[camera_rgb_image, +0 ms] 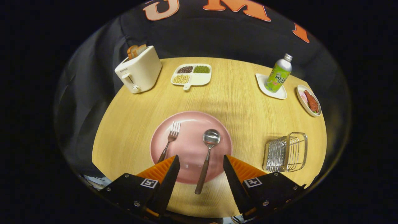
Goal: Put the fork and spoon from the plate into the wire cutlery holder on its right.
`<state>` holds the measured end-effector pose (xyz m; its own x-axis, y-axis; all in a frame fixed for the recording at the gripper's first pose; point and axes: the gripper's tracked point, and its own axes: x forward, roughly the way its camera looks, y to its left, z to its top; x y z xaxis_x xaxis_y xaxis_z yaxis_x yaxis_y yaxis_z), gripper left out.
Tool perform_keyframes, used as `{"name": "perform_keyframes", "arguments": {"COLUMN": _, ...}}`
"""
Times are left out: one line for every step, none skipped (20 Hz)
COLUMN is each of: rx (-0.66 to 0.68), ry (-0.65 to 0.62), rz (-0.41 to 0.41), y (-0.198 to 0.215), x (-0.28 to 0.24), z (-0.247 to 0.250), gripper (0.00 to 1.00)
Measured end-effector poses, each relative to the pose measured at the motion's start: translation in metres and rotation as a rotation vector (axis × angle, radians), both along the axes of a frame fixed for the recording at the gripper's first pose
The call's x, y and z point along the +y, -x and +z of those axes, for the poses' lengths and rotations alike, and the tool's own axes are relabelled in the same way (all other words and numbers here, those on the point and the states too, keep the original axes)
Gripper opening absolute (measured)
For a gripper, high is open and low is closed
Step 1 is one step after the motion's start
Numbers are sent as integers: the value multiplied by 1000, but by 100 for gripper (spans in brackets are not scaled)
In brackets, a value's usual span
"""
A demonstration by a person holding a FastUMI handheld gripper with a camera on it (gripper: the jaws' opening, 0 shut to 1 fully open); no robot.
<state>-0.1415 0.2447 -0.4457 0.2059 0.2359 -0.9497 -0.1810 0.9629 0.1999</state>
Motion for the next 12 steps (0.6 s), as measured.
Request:
{"name": "perform_keyframes", "arguments": {"rx": 23, "ry": 4, "rz": 2, "y": 5, "x": 1, "z": -5, "gripper": 81}}
{"name": "perform_keyframes", "arguments": {"rx": 45, "ry": 10, "rz": 3, "y": 9, "x": 3, "z": -11, "gripper": 78}}
{"name": "perform_keyframes", "arguments": {"rx": 66, "ry": 15, "rz": 2, "y": 15, "x": 3, "z": -18, "gripper": 74}}
{"name": "perform_keyframes", "arguments": {"rx": 89, "ry": 22, "rz": 3, "y": 20, "x": 3, "z": -24, "gripper": 72}}
{"name": "perform_keyframes", "arguments": {"rx": 104, "ry": 27, "rz": 4, "y": 24, "x": 3, "z": -28, "gripper": 70}}
{"name": "perform_keyframes", "arguments": {"rx": 114, "ry": 39, "rz": 2, "y": 25, "x": 1, "z": -33, "gripper": 70}}
{"name": "perform_keyframes", "arguments": {"rx": 116, "ry": 45, "rz": 4, "y": 27, "x": 1, "z": -36, "gripper": 67}}
{"name": "perform_keyframes", "arguments": {"rx": 117, "ry": 55, "rz": 4, "y": 26, "x": 0, "z": -40, "gripper": 66}}
{"name": "perform_keyframes", "arguments": {"rx": 124, "ry": 67, "rz": 8, "y": 28, "x": -1, "z": -43, "gripper": 64}}
{"name": "perform_keyframes", "arguments": {"rx": 136, "ry": 67, "rz": 11, "y": 30, "x": 1, "z": -46, "gripper": 61}}
{"name": "perform_keyframes", "arguments": {"rx": 156, "ry": 66, "rz": 20, "y": 35, "x": 3, "z": -49, "gripper": 51}}
{"name": "perform_keyframes", "arguments": {"rx": 168, "ry": 71, "rz": 30, "y": 37, "x": 4, "z": -52, "gripper": 41}}
